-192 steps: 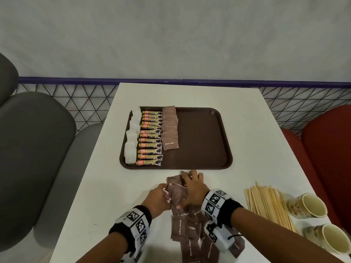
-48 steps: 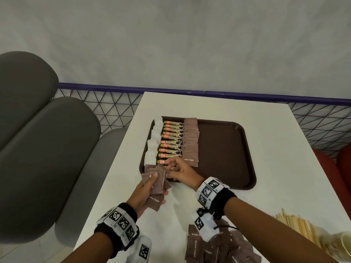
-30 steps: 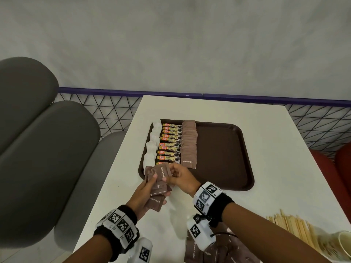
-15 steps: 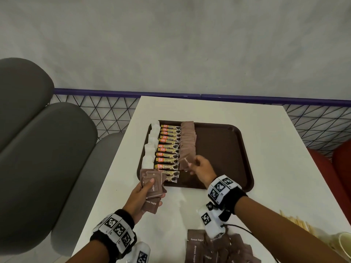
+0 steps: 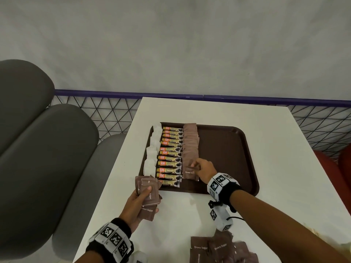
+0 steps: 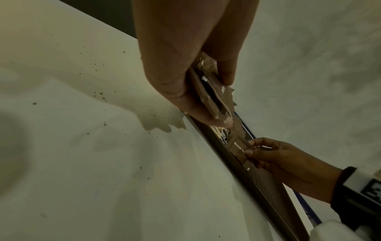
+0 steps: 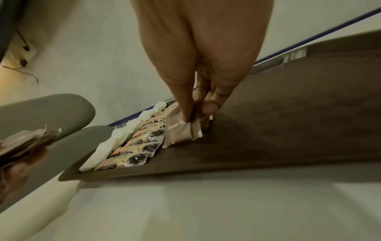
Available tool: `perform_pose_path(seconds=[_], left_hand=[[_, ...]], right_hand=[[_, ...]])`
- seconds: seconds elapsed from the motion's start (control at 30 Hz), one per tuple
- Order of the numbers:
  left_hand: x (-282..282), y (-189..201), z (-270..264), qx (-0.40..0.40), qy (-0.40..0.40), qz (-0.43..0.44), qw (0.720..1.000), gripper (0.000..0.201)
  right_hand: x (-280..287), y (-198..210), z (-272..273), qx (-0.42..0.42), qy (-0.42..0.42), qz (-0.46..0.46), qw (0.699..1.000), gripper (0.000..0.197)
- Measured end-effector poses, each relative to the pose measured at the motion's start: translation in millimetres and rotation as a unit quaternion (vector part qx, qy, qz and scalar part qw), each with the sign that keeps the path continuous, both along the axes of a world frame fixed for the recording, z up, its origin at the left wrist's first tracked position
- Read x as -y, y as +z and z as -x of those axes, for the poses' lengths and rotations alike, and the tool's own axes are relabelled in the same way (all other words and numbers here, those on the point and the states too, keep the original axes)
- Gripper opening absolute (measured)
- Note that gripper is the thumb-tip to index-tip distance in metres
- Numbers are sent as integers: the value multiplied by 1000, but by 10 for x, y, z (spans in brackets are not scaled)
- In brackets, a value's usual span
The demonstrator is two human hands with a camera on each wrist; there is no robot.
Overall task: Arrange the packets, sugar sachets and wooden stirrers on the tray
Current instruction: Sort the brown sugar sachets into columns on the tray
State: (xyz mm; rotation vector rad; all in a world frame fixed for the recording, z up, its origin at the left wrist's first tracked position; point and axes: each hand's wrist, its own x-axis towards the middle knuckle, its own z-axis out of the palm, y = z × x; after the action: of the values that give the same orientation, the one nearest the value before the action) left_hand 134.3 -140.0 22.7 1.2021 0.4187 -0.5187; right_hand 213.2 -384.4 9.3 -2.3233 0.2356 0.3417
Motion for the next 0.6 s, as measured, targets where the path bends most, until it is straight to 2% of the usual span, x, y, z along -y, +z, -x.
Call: perform_pose_path(seconds=[0.13,0.53,0.6], left_hand=[[-16,-13,0,-5,-4,-2,1000,28],[-11,22,-27,-17,-25,31,999,28],[-3,36,-27,-14,-26,29,999,29]], right_hand=[[-64,-27,-31,8,23,64,998,18],[-87,-60,-20,47,17,93,994,16],[-73,-76,-19,52,19,114,992,21]])
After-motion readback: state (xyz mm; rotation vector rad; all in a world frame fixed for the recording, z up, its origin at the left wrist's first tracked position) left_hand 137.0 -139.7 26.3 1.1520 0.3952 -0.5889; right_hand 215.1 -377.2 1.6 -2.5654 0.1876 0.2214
